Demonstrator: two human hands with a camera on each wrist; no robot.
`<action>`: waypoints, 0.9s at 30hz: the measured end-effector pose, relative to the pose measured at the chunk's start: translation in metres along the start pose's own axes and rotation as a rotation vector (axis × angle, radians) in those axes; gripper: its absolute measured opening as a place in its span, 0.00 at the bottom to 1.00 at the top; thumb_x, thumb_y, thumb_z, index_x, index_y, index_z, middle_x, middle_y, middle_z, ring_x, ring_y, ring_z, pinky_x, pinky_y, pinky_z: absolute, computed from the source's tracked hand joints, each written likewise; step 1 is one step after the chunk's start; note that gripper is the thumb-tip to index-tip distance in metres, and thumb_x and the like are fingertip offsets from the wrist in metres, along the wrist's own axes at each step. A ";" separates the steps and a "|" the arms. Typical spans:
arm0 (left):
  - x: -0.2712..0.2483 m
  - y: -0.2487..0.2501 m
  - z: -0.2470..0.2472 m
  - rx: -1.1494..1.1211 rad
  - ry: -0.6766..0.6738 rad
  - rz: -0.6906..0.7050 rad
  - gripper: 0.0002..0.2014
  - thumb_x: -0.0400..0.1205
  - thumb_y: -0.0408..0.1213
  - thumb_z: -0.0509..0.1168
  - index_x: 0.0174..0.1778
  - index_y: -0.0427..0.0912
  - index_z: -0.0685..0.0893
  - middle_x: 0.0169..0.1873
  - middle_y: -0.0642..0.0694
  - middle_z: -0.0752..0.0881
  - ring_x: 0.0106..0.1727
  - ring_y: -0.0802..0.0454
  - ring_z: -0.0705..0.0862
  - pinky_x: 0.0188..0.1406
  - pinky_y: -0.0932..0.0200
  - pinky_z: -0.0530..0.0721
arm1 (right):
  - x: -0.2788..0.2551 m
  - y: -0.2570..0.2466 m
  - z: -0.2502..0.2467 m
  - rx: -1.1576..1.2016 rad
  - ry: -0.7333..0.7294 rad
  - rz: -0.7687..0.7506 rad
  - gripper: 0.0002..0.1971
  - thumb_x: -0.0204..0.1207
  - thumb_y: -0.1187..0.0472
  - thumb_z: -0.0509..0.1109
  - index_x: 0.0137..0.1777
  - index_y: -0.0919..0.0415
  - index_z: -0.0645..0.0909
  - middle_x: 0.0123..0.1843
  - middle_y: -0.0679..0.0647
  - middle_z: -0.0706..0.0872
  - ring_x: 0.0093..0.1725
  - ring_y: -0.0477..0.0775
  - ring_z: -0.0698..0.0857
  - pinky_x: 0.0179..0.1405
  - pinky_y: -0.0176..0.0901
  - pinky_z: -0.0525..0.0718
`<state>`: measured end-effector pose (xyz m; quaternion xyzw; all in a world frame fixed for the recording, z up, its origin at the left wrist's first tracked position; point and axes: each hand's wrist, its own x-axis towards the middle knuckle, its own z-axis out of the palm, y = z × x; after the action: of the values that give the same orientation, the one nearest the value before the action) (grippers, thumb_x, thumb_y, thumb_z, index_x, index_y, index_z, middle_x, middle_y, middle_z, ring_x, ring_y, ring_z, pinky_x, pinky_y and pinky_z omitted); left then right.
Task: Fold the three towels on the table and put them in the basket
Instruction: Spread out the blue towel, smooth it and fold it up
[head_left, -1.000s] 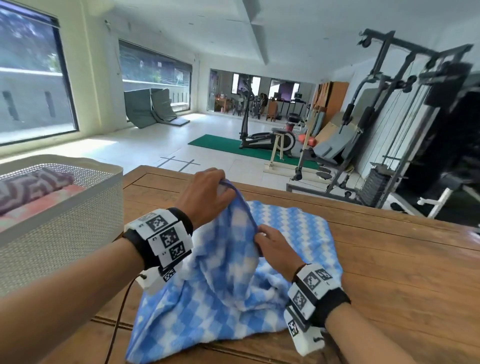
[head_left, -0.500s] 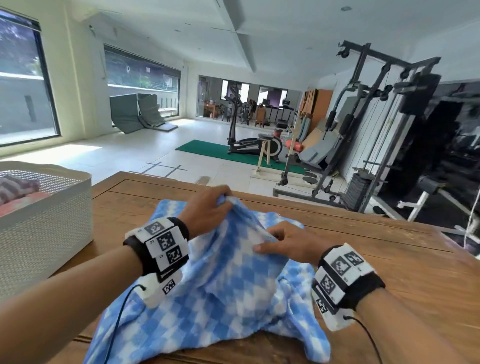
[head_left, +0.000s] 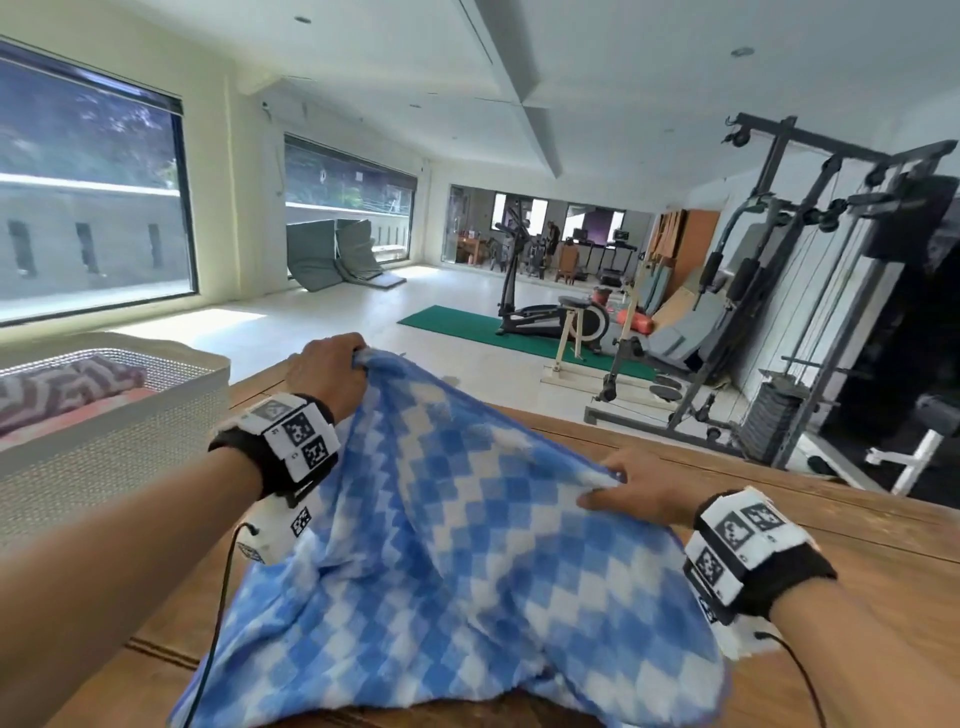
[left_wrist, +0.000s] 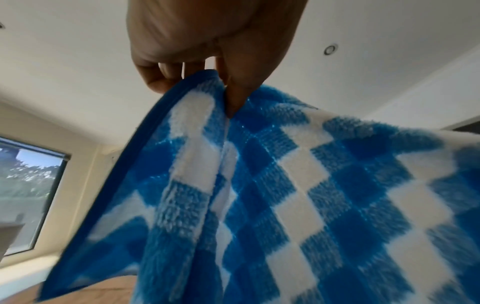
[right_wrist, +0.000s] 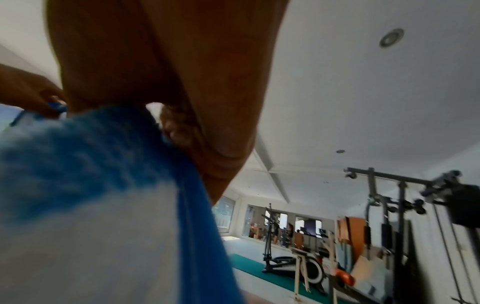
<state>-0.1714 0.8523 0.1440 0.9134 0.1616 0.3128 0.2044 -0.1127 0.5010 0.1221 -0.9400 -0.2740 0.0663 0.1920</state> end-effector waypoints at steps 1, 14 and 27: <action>0.000 -0.002 0.002 0.014 -0.002 -0.014 0.09 0.80 0.32 0.60 0.51 0.42 0.83 0.50 0.34 0.86 0.55 0.33 0.82 0.56 0.45 0.76 | 0.001 0.010 -0.002 -0.034 0.021 0.020 0.11 0.72 0.53 0.75 0.31 0.53 0.82 0.25 0.42 0.78 0.25 0.36 0.74 0.28 0.32 0.71; 0.019 -0.017 0.035 0.365 -0.209 0.089 0.12 0.78 0.29 0.61 0.56 0.41 0.79 0.53 0.38 0.84 0.55 0.38 0.83 0.46 0.49 0.81 | 0.023 0.057 -0.010 -0.561 0.422 0.489 0.10 0.82 0.57 0.63 0.55 0.61 0.81 0.53 0.59 0.84 0.53 0.62 0.85 0.41 0.45 0.77; 0.096 -0.069 0.117 0.533 -0.383 0.036 0.08 0.83 0.34 0.60 0.55 0.39 0.81 0.56 0.40 0.84 0.56 0.41 0.84 0.49 0.53 0.81 | 0.119 0.097 0.003 -0.191 0.441 0.696 0.05 0.72 0.72 0.69 0.43 0.70 0.86 0.45 0.66 0.88 0.45 0.64 0.87 0.41 0.45 0.80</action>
<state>-0.0361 0.9210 0.0756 0.9797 0.1803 0.0857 -0.0206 0.0344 0.4914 0.0786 -0.9818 0.1025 -0.1013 0.1240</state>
